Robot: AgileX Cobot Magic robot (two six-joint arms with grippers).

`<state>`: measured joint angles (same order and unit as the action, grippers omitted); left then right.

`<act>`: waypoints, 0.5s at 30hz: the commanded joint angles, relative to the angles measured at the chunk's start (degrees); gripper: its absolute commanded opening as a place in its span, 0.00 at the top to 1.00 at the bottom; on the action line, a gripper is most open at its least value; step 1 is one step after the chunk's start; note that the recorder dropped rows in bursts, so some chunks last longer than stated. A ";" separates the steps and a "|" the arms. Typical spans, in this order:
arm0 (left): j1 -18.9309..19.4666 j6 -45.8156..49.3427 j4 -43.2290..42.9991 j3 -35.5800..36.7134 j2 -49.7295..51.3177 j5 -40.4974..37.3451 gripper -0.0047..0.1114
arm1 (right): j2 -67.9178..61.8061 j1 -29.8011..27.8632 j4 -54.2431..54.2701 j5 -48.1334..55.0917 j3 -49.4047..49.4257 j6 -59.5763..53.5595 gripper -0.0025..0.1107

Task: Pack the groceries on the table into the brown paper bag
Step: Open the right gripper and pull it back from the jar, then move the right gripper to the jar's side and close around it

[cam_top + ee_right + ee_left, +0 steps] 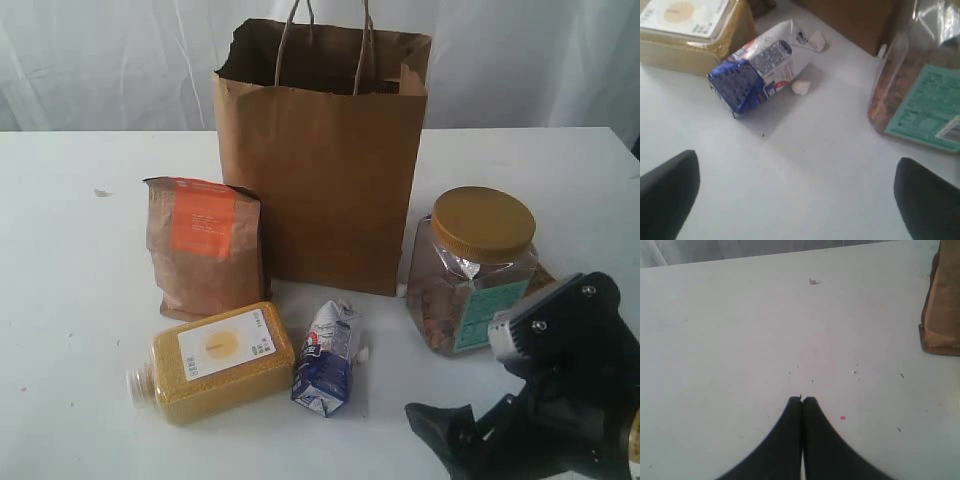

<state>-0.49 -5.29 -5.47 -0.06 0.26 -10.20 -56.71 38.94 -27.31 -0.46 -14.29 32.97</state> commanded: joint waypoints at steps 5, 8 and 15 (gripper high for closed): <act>-0.31 0.16 0.01 0.06 -0.26 0.14 0.96 | -0.09 -0.31 -0.57 0.98 -5.90 -0.81 0.19; -0.31 0.16 0.01 0.06 -0.26 0.14 0.96 | -0.09 -0.31 -0.80 1.25 -6.53 -1.35 0.19; -0.31 0.16 0.01 0.06 -0.26 0.14 0.96 | 0.12 -0.31 -0.80 4.20 -6.51 -1.35 0.19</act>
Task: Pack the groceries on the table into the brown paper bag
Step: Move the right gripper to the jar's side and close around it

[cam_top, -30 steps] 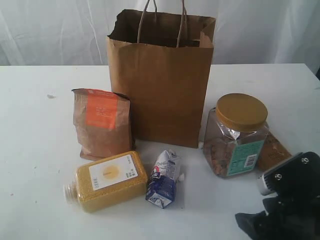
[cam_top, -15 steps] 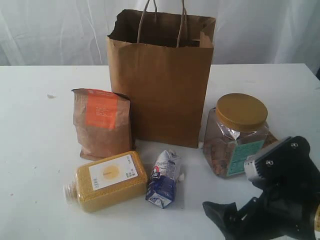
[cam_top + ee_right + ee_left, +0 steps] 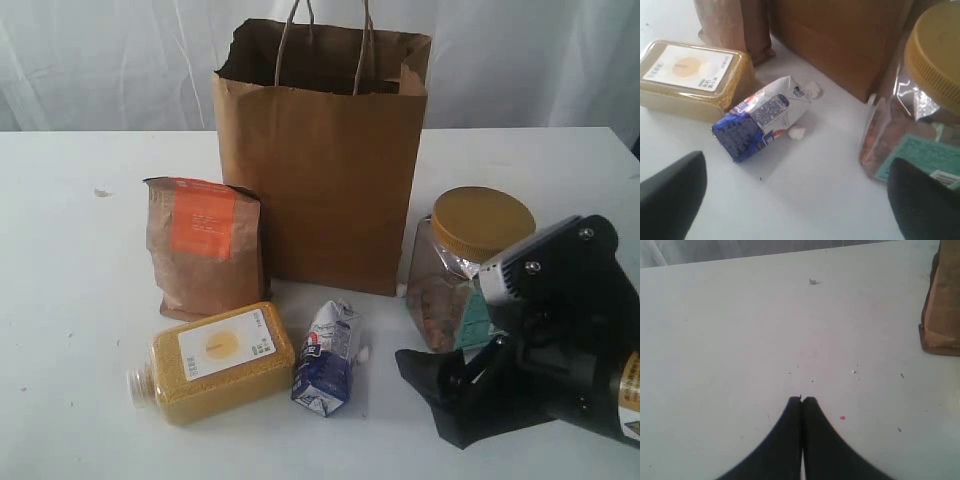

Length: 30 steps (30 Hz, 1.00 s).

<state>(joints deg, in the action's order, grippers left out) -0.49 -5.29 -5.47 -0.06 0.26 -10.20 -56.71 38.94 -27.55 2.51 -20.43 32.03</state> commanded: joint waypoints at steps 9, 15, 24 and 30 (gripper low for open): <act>-0.31 0.16 0.01 0.06 -0.26 0.14 0.96 | 3.82 -2.50 22.22 -13.50 4.73 -25.27 0.19; -0.31 0.16 0.01 0.06 -0.26 0.14 0.96 | 3.90 -2.93 45.48 -34.59 15.13 -44.94 0.19; -0.31 0.16 0.01 0.06 -0.26 0.14 0.96 | 3.90 -2.93 44.85 -42.49 20.43 -39.91 0.19; -0.31 0.16 0.01 0.06 -0.26 0.14 0.96 | -1.97 -2.93 45.55 -43.56 20.43 -41.80 0.19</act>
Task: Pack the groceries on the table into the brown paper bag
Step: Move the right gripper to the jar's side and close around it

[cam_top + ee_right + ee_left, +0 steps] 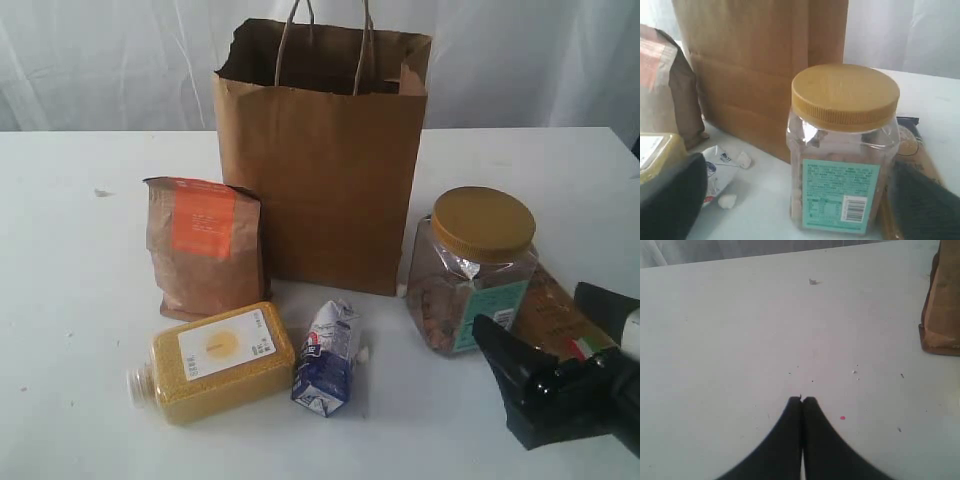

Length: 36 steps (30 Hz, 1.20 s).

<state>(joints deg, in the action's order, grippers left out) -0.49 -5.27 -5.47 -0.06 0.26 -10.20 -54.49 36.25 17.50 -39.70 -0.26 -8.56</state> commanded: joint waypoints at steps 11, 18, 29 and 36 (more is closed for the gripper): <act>-0.31 0.13 0.01 0.06 -0.26 0.14 0.96 | -24.62 -0.24 3.08 -11.96 -5.65 -8.34 0.19; -0.31 0.13 0.01 0.06 -0.26 0.14 0.96 | -32.77 -0.24 3.74 -14.67 -9.31 -8.22 0.19; -0.31 0.13 0.01 0.06 -0.26 0.14 0.96 | -38.64 -0.38 8.34 -20.51 -11.00 -7.30 0.19; -0.31 0.13 0.01 0.06 -0.26 0.14 0.96 | -42.21 -3.97 4.96 -20.26 -13.95 -1.16 0.19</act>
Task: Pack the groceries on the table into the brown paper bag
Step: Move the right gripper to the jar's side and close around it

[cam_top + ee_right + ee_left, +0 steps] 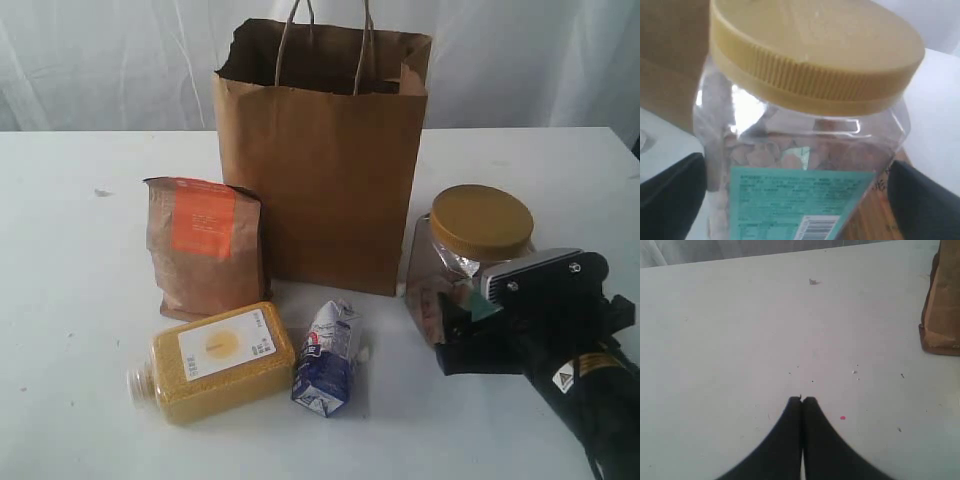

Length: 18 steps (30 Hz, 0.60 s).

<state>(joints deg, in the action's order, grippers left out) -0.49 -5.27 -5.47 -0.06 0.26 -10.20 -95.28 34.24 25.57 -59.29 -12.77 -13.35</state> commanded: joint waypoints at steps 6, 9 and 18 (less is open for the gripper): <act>-0.31 0.13 0.01 0.06 -0.26 0.14 0.96 | -1.52 -2.44 -6.14 2.30 -2.18 4.68 0.19; -0.31 0.13 0.01 0.06 -0.26 0.14 0.96 | -1.52 -2.44 -6.03 3.84 -2.18 4.68 0.22; -0.31 0.13 0.01 0.06 -0.26 0.14 0.96 | -1.52 -2.44 -5.92 3.13 -2.55 4.68 0.53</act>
<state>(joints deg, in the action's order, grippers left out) -0.49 -5.27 -5.47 -0.06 0.26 -10.20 -96.72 32.09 20.31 -56.21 -14.95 -8.78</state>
